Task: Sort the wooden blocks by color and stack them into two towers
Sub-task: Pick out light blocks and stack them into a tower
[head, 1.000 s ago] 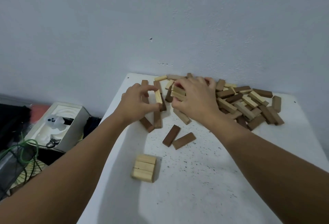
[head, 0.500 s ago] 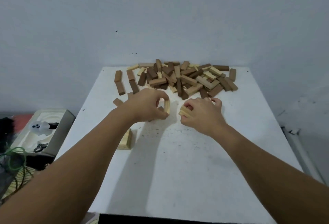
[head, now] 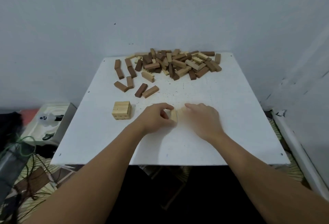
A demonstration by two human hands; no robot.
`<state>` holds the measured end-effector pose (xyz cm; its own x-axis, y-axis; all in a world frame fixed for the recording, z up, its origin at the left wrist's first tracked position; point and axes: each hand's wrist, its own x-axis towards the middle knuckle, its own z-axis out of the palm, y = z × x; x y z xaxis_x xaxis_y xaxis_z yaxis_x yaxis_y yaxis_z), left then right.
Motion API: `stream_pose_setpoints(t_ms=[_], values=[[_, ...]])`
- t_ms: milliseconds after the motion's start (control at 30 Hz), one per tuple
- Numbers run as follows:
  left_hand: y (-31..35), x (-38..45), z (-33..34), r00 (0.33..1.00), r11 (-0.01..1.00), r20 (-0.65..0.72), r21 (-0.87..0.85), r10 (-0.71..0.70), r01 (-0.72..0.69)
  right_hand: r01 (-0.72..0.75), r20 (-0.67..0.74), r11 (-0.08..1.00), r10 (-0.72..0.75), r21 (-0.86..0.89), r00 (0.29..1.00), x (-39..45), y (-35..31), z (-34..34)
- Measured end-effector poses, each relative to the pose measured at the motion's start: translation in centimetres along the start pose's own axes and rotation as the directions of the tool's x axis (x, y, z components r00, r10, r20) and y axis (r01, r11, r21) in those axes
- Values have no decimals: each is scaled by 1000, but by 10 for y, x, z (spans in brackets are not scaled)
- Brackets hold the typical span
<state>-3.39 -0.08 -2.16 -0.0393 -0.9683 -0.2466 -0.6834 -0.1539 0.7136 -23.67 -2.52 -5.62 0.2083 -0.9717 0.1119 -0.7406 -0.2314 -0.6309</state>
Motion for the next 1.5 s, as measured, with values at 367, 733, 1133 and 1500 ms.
stream_pose_setpoints(t_ms=[367,733,1133,1500], values=[[-10,-2,8,999,980,-44,-198,-19,10,61,108,998,-60,-4,992,-1,8,-3],[-10,-2,5,1000,983,17,-182,1,2,-43,311,986,-9,160,950,9,10,-26],[-10,-4,2,999,988,48,-156,20,-12,5,282,992,-41,128,959,5,7,-26],[-13,-4,-5,996,984,94,-177,10,7,-51,382,984,-18,171,924,7,11,-30]])
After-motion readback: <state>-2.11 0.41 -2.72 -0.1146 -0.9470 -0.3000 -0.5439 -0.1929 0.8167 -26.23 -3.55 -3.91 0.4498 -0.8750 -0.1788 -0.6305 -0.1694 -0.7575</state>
